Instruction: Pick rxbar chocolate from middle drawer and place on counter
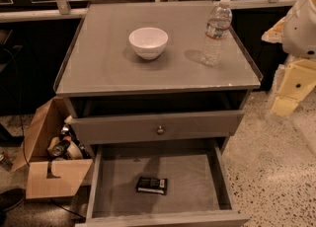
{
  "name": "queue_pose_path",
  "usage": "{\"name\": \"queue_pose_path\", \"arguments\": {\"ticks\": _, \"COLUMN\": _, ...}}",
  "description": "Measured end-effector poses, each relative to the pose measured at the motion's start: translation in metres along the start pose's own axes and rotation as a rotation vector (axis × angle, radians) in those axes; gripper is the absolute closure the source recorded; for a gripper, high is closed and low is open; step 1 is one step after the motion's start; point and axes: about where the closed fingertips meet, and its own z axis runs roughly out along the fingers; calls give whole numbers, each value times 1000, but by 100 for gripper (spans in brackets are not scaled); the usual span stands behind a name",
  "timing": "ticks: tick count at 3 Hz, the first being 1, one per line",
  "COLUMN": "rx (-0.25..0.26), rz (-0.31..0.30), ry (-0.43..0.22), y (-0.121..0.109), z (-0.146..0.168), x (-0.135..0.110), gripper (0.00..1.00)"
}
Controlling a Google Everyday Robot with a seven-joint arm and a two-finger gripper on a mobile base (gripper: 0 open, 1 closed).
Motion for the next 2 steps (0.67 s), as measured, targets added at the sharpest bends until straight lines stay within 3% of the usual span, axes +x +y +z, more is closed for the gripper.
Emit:
{"name": "queue_pose_path", "arguments": {"ticks": 1, "rx": 0, "rz": 0, "ry": 0, "y": 0, "z": 0, "x": 0, "gripper": 0}}
{"name": "queue_pose_path", "arguments": {"ticks": 2, "rx": -12, "rz": -4, "ry": 0, "y": 13, "z": 19, "x": -7, "gripper": 0}}
